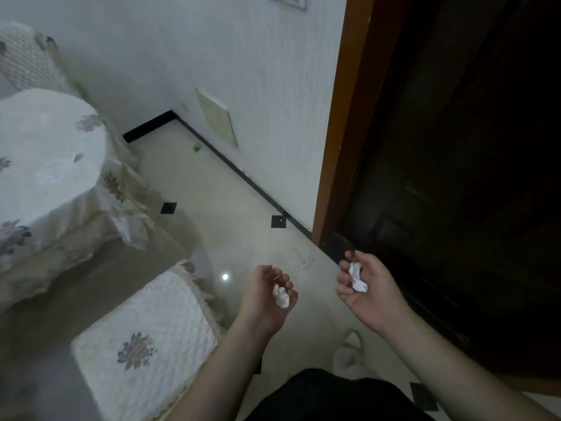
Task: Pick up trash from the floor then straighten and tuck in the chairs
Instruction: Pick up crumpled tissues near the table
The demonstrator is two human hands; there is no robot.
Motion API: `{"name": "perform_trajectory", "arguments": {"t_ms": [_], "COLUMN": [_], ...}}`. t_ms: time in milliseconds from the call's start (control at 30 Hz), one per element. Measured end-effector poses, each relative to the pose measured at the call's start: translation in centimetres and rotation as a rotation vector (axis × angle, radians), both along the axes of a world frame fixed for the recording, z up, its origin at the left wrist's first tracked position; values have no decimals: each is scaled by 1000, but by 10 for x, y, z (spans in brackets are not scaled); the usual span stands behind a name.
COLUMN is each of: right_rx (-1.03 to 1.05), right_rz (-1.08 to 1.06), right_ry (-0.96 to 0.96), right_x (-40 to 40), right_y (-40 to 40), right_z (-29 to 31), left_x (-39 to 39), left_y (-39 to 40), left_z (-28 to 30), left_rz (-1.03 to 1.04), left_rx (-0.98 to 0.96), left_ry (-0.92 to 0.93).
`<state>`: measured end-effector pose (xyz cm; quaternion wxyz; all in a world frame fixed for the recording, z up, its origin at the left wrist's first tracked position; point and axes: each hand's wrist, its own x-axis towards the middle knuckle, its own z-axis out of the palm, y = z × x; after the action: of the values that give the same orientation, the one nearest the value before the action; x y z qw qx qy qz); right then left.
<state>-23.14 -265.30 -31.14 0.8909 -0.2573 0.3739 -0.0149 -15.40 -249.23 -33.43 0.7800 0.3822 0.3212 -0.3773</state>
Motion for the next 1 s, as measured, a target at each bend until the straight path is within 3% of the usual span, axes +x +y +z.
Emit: {"name": "perform_trajectory", "arguments": {"t_ms": [167, 467, 733, 1000], "right_rx": [20, 17, 20, -108], "right_rz": [88, 309, 414, 428], "right_ry": [68, 124, 201, 299], "right_x": [56, 161, 245, 320], "right_y": [-49, -129, -121, -98], "right_z": [-25, -54, -98, -154], "left_x": [39, 120, 173, 264], "left_y": [-45, -111, -83, -49], "left_z": [-19, -16, -51, -111], "left_rz": [11, 162, 324, 277], "left_rx": [52, 76, 88, 131], "left_ry": [77, 12, 11, 30]}}
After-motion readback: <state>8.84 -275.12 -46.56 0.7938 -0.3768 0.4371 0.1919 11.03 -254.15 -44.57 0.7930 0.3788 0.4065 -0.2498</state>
